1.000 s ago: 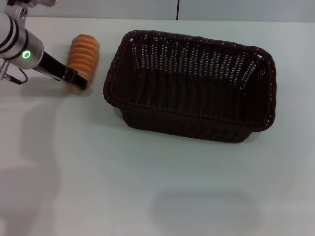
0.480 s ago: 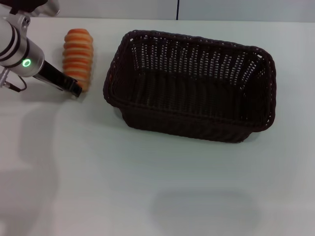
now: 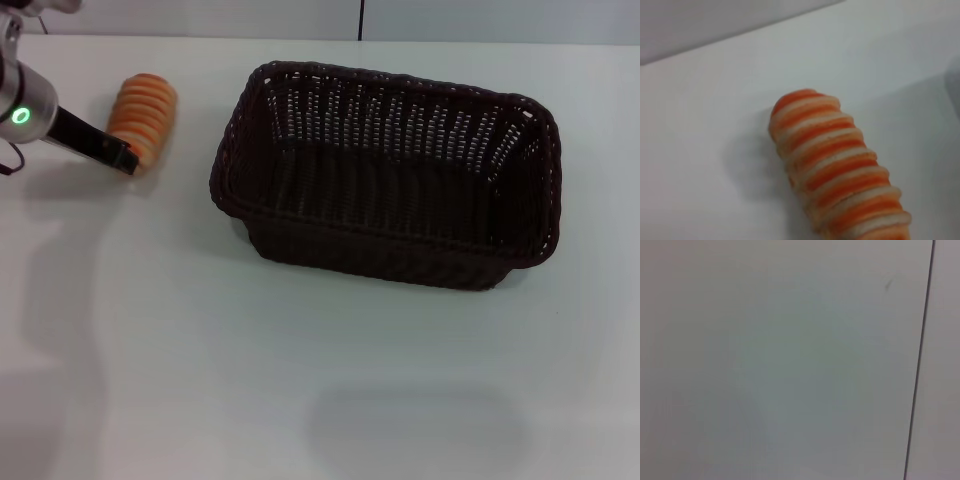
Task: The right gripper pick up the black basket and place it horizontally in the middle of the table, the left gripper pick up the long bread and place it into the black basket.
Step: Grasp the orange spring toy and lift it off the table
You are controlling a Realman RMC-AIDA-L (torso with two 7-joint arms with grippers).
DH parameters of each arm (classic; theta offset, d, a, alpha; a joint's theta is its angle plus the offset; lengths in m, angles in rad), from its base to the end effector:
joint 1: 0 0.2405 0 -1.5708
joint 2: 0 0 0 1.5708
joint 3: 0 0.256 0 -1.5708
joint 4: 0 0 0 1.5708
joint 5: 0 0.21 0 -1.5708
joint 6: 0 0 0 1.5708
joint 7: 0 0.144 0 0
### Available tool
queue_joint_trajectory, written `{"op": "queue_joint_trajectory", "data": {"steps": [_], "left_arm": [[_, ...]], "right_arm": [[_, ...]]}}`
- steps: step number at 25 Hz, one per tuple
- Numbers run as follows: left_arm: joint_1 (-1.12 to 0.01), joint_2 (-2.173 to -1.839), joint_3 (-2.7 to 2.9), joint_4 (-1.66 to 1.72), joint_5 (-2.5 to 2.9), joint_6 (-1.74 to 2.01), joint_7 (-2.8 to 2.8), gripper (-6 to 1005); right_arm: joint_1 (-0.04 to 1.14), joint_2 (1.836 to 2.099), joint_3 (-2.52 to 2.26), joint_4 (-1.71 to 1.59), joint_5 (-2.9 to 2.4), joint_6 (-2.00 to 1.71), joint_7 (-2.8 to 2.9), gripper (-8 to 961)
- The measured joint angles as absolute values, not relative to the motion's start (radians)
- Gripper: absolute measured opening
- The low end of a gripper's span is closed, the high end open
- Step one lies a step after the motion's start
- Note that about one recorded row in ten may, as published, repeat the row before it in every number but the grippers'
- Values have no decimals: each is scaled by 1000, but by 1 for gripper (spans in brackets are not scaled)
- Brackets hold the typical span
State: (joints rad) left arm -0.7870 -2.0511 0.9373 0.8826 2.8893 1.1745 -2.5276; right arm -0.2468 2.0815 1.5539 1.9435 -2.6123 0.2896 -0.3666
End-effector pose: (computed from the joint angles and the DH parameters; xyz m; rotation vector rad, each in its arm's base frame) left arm -0.2589 0.4284 0.0395 -2.1491 -1.1478 0.3798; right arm 0.2070 0.2950 0.1381 -1.5658 0.5869 0.4497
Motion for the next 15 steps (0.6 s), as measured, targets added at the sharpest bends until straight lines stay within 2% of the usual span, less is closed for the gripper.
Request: {"op": "queue_joint_trajectory", "data": {"steps": [8, 10, 15], "left_arm": [[-750, -2056, 937, 967, 2884, 1213, -2521, 355], [-666, -2061, 954, 1168, 2818, 1293, -2517, 337], [-629, -2060, 970, 1252, 2783, 1323, -2519, 293]], "right_arm": [[-228, 2082, 1559, 1937, -2612, 288, -367, 493], [-225, 2082, 1559, 1937, -2612, 288, -367, 492], [-211, 2082, 1559, 1933, -2612, 288, -367, 493]]}}
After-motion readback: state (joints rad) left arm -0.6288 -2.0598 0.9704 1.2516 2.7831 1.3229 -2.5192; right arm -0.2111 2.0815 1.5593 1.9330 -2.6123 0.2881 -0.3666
